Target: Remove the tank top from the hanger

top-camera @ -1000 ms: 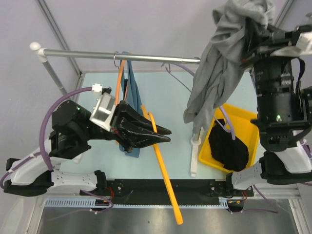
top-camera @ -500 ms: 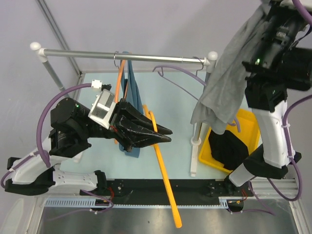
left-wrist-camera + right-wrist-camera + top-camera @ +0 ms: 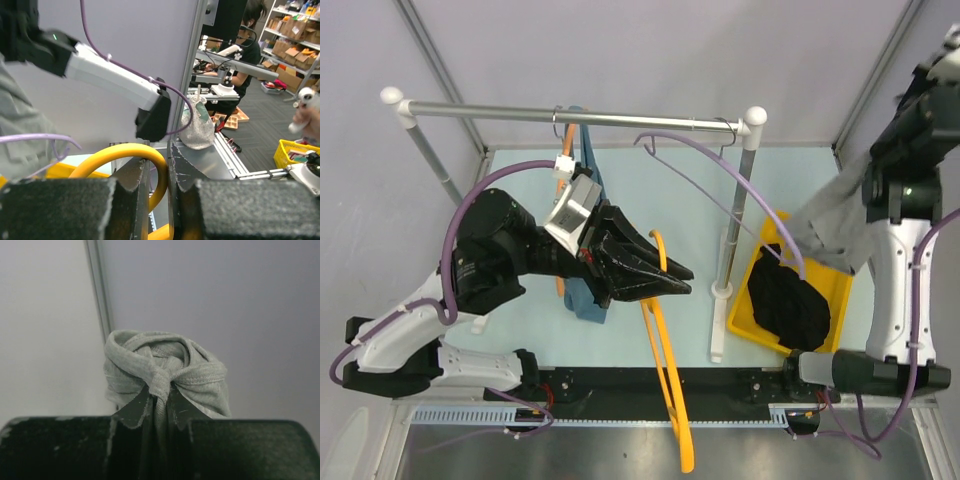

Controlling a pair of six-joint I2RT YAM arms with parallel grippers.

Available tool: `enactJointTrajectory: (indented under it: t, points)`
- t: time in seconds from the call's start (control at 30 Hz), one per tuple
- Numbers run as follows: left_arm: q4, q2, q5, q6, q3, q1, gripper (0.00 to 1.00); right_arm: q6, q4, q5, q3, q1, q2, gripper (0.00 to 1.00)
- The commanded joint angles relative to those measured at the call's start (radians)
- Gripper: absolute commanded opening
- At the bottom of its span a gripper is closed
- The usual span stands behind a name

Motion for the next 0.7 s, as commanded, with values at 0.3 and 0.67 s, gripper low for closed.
enactJointTrajectory:
  t: [0.3,0.67]
  points:
    - [0.080,0.012,0.073,-0.099,-0.014,0.075,0.00,0.379,-0.187,-0.178,-0.531,-0.002,-0.431,0.00]
    - [0.128,-0.001,0.100,-0.132,-0.067,0.099,0.00,0.535,-0.608,-0.202,-0.302,0.002,-0.537,0.00]
